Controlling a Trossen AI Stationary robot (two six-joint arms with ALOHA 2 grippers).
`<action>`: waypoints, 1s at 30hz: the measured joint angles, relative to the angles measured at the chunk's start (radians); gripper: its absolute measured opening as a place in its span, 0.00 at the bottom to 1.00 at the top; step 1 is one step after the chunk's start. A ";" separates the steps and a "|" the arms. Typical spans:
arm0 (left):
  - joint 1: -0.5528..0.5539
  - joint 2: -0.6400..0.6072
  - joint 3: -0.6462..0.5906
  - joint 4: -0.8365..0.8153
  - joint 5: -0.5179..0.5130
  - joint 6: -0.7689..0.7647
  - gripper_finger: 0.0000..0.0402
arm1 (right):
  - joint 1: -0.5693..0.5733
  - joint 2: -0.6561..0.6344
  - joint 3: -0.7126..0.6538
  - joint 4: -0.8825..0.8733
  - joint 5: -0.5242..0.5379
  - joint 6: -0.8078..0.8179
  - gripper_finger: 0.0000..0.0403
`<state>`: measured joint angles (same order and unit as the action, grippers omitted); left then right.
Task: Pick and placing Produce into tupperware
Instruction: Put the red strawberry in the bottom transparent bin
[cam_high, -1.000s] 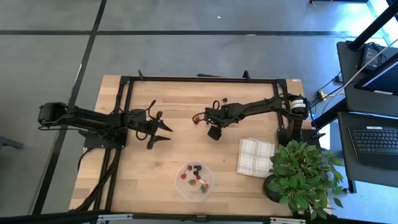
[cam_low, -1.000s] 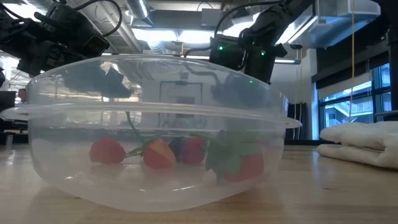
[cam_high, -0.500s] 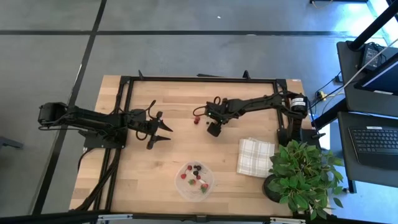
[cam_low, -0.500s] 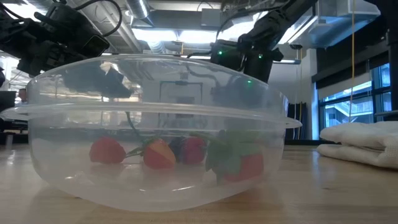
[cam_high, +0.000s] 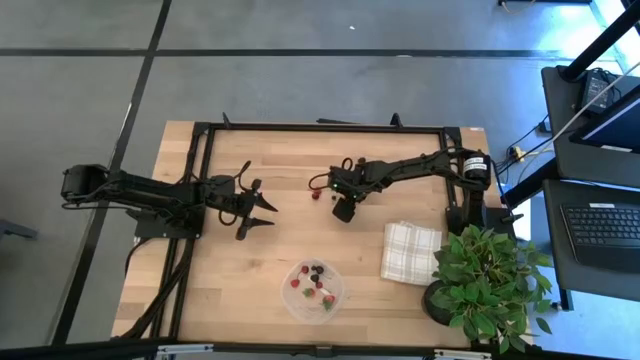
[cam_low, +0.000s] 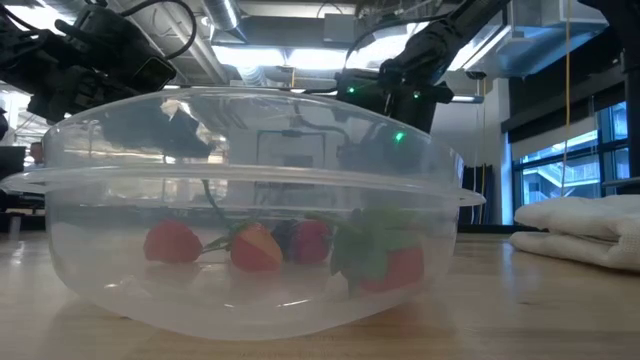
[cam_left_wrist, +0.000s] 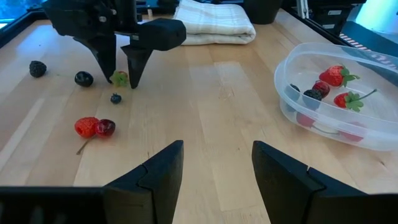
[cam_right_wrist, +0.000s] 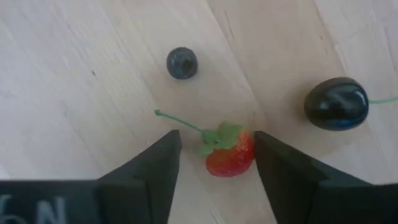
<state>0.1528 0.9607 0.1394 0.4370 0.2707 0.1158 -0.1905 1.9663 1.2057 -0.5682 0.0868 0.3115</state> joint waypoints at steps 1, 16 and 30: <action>0.000 0.000 0.000 0.000 0.000 0.000 0.46 | 0.000 0.000 0.000 0.000 0.000 0.000 0.49; 0.000 0.000 0.000 0.000 0.000 0.000 0.46 | 0.000 0.003 -0.002 -0.003 0.009 0.001 0.25; 0.000 0.000 0.000 -0.002 0.000 0.000 0.46 | 0.114 0.010 0.182 -0.147 0.002 0.018 0.25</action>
<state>0.1528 0.9608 0.1394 0.4346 0.2707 0.1158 -0.0768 1.9767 1.3875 -0.7148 0.0887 0.3291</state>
